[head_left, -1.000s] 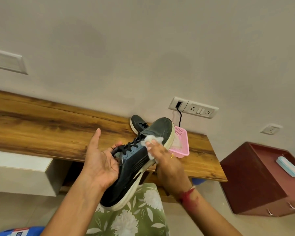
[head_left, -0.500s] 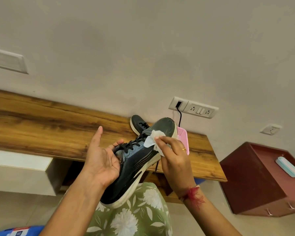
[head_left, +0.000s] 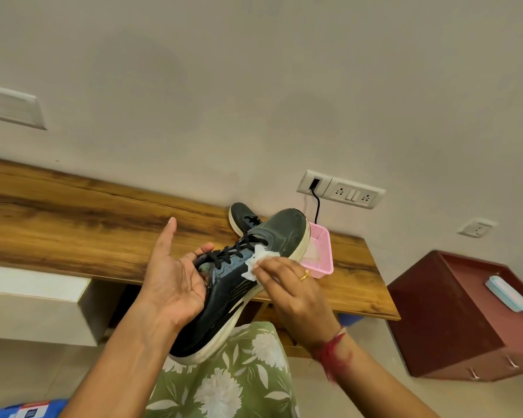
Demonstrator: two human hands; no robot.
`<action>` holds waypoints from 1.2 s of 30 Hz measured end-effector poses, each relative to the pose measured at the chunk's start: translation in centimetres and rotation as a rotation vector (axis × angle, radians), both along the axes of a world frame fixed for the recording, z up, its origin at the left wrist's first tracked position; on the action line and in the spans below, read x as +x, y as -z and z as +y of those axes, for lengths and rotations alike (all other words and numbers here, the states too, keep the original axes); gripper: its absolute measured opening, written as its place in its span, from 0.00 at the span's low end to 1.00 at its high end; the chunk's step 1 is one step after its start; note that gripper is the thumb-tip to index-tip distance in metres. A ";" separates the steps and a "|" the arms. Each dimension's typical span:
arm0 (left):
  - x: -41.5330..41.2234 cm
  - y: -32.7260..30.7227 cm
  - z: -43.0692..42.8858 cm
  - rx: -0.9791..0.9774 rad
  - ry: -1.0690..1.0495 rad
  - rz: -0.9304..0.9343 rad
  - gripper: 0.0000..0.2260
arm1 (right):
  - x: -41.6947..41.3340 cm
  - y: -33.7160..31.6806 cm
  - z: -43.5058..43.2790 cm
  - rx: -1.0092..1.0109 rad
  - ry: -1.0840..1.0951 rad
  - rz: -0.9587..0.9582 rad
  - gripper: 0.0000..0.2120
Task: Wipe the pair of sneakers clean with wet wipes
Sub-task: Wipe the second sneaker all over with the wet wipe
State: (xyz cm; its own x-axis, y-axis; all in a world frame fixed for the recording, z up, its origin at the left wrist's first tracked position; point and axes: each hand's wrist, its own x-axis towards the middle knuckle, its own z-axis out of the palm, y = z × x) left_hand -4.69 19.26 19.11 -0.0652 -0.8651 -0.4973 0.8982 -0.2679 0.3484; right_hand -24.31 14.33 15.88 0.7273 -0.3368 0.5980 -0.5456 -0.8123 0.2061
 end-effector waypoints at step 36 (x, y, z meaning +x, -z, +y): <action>-0.3 -0.5 -0.5 -0.017 0.003 -0.104 0.35 | -0.2 -1.9 -1.0 0.068 0.071 -0.218 0.12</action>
State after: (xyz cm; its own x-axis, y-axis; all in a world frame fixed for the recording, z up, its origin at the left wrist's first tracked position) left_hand -4.95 18.79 19.57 -0.0167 -0.8733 -0.4869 0.8562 -0.2639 0.4441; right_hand -24.49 13.32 17.74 0.5566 -0.4270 0.7126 -0.6275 -0.7783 0.0237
